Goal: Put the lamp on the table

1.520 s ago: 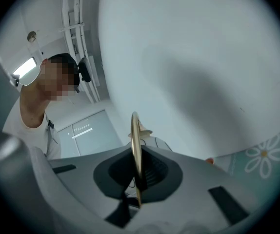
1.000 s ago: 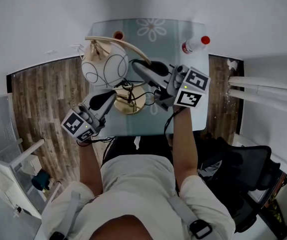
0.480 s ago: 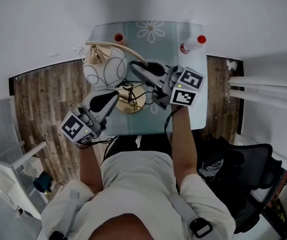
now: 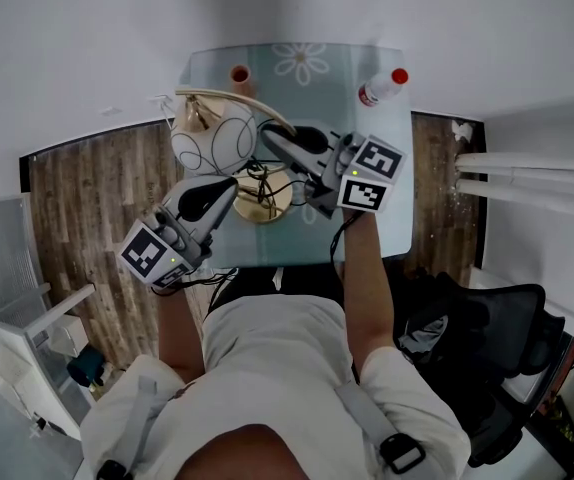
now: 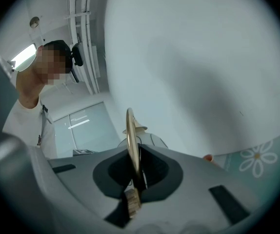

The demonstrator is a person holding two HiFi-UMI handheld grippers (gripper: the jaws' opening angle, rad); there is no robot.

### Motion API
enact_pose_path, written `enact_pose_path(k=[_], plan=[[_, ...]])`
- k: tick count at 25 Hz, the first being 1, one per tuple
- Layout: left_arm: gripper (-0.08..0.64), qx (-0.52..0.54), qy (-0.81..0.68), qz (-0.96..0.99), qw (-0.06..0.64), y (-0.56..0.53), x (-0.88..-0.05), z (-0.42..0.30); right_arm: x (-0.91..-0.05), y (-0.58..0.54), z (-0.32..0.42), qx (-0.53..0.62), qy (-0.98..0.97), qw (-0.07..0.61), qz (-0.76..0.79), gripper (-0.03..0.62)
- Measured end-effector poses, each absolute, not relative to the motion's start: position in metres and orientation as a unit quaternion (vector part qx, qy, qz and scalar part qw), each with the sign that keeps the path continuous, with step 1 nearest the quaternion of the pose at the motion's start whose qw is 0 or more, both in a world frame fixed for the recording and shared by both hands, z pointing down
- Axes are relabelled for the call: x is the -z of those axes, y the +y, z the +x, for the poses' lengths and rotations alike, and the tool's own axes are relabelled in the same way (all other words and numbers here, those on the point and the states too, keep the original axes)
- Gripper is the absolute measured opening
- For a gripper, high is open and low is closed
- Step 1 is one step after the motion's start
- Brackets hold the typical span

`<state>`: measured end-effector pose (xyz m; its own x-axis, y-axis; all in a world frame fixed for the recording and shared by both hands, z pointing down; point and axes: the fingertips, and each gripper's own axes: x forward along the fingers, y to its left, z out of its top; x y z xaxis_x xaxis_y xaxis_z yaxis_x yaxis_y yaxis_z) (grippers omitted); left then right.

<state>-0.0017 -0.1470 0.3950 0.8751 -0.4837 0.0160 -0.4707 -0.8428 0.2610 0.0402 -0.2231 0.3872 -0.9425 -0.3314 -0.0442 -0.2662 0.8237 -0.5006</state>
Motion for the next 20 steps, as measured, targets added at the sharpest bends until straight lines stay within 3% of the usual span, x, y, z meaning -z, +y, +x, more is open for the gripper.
enact_pose_path(k=[20], plan=[[-0.002,0.009,-0.212,0.970,0.121,-0.107,-0.377,0.010,-0.386,-0.178,0.040,0.208,0.962,0.040,-0.173,0.026]])
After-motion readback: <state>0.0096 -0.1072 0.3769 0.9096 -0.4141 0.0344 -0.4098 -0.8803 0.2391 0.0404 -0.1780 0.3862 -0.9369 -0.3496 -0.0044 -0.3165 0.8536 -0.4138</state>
